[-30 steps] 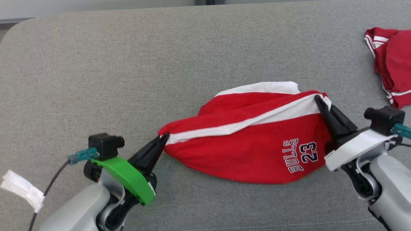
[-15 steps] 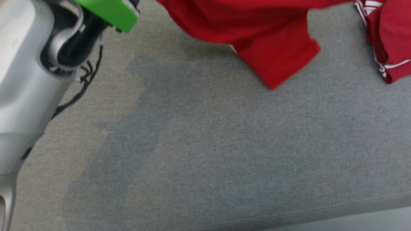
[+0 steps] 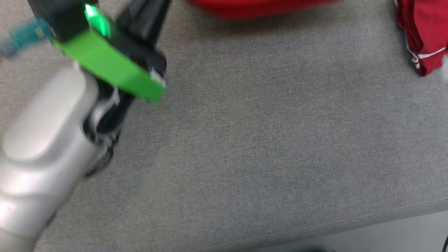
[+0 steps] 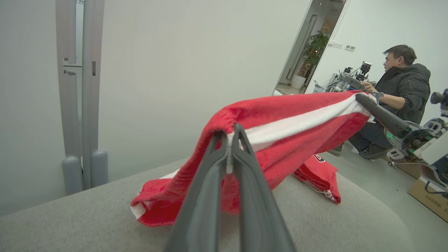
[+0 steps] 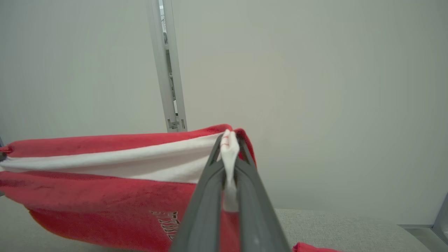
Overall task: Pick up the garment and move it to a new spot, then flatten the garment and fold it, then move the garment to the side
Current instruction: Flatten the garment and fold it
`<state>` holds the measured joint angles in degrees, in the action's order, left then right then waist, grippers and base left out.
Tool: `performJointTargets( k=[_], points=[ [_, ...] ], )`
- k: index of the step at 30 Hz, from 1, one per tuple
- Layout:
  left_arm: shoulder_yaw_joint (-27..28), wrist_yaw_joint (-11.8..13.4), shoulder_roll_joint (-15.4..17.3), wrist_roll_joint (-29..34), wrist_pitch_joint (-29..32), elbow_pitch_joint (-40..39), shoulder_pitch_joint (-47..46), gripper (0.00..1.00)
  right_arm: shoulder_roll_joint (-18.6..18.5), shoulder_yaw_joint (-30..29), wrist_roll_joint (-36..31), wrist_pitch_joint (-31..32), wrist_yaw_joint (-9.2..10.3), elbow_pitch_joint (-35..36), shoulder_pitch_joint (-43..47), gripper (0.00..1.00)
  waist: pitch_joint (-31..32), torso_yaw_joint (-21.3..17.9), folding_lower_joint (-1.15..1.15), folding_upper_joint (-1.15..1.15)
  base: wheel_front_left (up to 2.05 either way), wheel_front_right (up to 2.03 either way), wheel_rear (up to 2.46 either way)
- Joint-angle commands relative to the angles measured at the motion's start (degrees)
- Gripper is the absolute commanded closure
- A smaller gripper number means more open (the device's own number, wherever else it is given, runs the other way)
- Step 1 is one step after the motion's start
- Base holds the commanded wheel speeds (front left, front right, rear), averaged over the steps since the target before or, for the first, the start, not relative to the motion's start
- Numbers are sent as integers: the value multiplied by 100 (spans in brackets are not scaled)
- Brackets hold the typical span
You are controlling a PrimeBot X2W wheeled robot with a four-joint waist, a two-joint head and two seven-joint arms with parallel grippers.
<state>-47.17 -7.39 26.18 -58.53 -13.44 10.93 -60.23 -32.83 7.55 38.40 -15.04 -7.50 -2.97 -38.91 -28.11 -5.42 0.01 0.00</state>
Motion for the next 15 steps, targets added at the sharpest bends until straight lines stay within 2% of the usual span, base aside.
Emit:
performJointTargets(
  k=[1,5,8,15],
  points=[
    [-106,-12,109,-67,-57,-99,495,100,93,-90,-43,-15,1,141,462,100,151,112,-1,0,0,0,0],
    [-388,-6,280,-97,-133,-381,1682,100,327,-168,9,-15,1,514,1705,100,385,182,-1,0,0,0,0],
    [-460,101,349,-62,-165,-527,2507,100,450,-221,80,-16,1,754,2481,100,564,179,-1,0,0,0,0],
    [-240,490,460,43,-177,-1047,4197,100,488,-313,313,-17,1,1241,3957,100,1008,147,-1,0,0,0,0]
  ],
)
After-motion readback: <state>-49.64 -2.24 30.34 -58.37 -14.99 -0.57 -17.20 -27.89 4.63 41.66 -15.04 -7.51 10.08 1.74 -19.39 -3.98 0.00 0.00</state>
